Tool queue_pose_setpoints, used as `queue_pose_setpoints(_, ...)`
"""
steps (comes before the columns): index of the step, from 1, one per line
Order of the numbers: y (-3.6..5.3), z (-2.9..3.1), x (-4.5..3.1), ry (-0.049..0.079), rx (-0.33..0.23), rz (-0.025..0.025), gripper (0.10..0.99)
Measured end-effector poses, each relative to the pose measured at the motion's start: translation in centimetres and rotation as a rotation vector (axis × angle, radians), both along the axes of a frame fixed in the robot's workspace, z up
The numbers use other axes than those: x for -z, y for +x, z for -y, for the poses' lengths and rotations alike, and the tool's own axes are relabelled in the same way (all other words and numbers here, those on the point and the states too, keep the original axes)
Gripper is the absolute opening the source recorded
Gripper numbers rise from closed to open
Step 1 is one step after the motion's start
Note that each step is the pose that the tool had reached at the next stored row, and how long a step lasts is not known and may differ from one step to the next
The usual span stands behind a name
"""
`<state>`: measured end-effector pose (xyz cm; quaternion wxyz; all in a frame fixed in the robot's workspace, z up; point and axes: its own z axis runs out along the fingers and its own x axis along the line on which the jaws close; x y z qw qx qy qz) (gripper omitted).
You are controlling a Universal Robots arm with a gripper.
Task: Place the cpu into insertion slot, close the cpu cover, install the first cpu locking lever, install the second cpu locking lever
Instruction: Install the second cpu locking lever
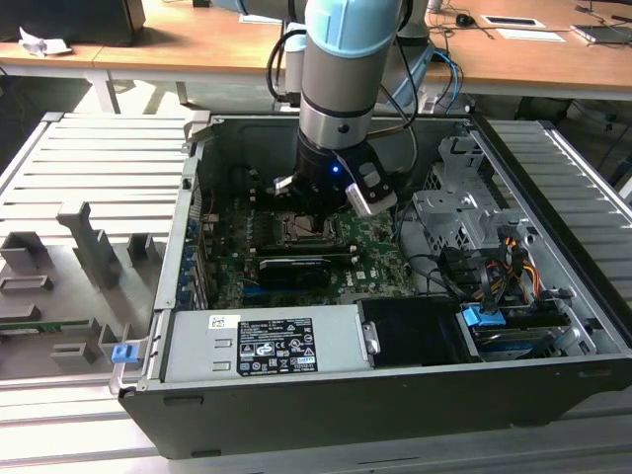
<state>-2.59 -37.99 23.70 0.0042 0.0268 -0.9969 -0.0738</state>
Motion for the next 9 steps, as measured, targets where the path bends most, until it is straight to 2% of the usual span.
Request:
queue_pose_setpoints(5, -2.00, 0.06, 0.18, 0.002, 0.000, 0.0000, 0.106)
queue_pose_setpoints(8, -2.38, 0.23, 0.52, 0.003, 0.000, -0.0001, 0.106)
queue_pose_setpoints(9, -2.42, 0.41, 0.57, 0.008, 0.000, 0.0000, 0.106)
